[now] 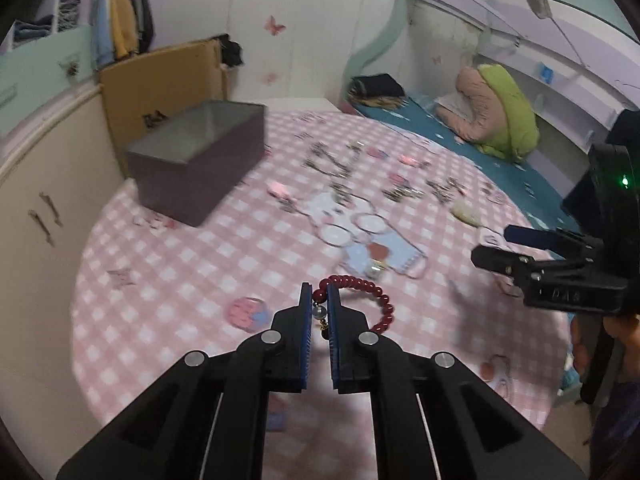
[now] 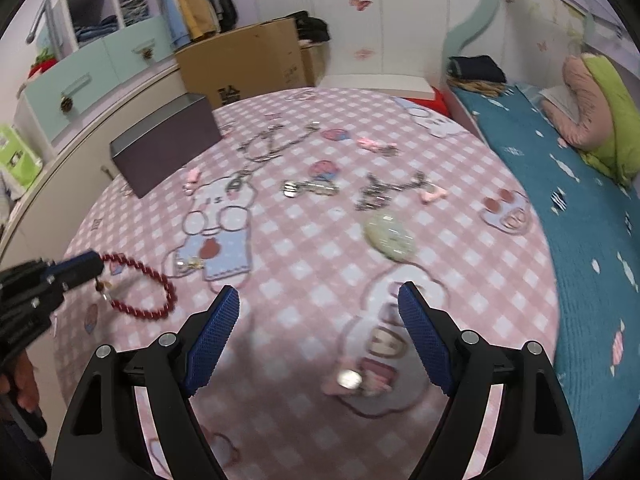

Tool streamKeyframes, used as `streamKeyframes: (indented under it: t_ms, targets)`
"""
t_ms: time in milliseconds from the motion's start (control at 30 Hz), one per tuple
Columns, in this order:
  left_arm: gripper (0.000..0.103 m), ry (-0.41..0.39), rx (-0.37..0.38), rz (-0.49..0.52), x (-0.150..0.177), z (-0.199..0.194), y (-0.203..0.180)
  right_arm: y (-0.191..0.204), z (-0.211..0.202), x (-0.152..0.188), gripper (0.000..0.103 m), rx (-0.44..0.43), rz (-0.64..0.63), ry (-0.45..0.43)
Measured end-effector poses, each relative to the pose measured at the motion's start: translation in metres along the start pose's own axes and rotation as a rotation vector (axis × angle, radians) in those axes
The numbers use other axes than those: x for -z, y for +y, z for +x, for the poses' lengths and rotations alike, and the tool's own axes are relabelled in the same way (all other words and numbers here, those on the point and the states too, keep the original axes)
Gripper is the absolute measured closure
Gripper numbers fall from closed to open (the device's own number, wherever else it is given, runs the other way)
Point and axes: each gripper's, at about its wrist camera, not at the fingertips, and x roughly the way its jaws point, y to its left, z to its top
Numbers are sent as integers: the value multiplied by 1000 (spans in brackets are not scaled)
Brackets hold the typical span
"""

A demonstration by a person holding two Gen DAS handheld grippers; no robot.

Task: Organize jewelry
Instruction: 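Grasp the red bead bracelet with left gripper while right grasps jade pendant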

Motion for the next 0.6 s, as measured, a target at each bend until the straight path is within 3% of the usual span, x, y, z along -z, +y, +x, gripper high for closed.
streamKeyframes:
  t_ms: [167,267,600]
  targets:
    - [97,-14,-24,-37,-2,-7,19,6,7,-12,24,2,-7,-18]
    - [97,-16,-7,-53,-2,-9,25,-7,10,-19,24,82,3,-37]
    - [97,-14,10,-60,-1,-8,27,-34,39,-27,24,121,-36,20]
